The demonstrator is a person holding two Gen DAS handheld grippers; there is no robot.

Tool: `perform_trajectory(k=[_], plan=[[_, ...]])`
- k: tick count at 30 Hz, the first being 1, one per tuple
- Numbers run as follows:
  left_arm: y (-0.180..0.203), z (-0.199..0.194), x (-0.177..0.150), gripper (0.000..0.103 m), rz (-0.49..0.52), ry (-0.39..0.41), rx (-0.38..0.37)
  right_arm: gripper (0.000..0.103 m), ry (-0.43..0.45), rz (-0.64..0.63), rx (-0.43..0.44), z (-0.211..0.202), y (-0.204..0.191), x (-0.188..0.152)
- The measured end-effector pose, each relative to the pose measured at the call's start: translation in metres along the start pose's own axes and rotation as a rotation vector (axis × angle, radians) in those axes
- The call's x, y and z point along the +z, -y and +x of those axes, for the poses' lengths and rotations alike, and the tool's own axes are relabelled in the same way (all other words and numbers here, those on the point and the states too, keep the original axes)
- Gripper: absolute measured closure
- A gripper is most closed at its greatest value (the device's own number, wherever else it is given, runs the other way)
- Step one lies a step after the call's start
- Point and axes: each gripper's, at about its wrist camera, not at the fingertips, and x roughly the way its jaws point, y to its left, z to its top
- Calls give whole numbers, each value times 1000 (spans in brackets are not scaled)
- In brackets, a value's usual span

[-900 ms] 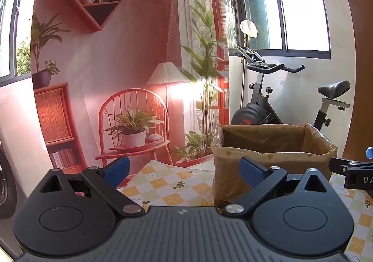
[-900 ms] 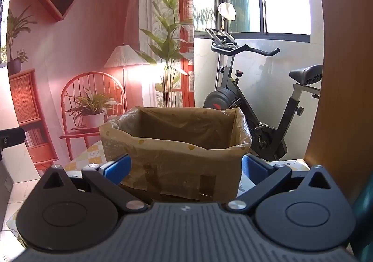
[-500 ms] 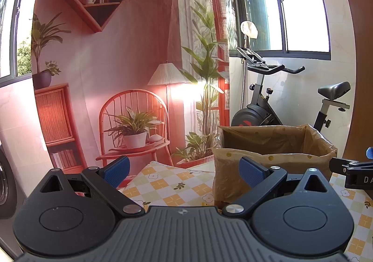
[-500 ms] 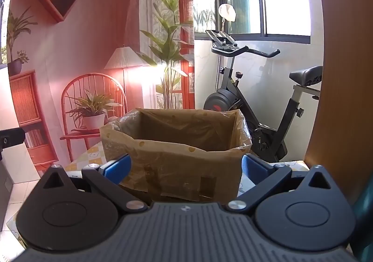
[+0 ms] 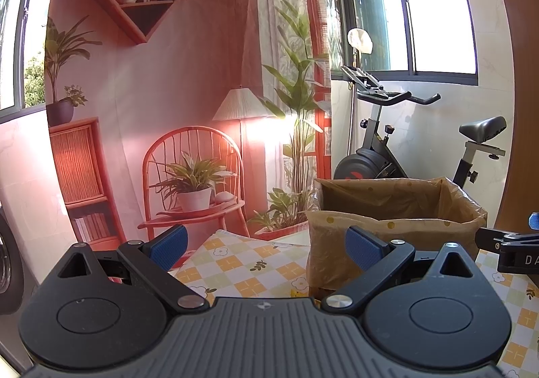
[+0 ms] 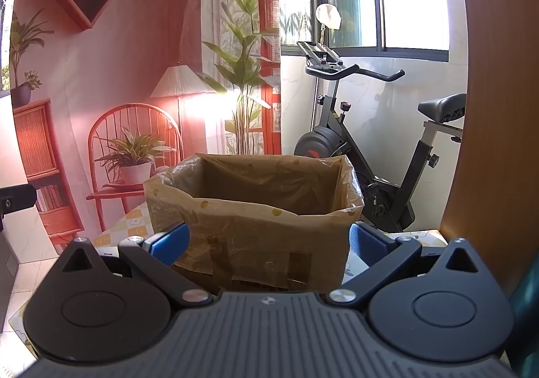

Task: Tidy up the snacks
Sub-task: 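Move both tools from the paper bag toward the snack pile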

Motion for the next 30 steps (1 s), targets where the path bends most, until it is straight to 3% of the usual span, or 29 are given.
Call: perform_trajectory(k=[18,21,26,30], plan=[[-1,3,-4,2,-21,-9,2,0,-3,0,3,1,-2,-2],[-3,3,-4,2,-47,-10,1,0,-3,-4,6,2,-3,-3],[-13,3,-8,1,-144,-22,-61,0,-6,-5,12,3,-5,-5],[-14,6,-14,0,-137,-13,-54,0,-16,-7,20,6,-7,-8]])
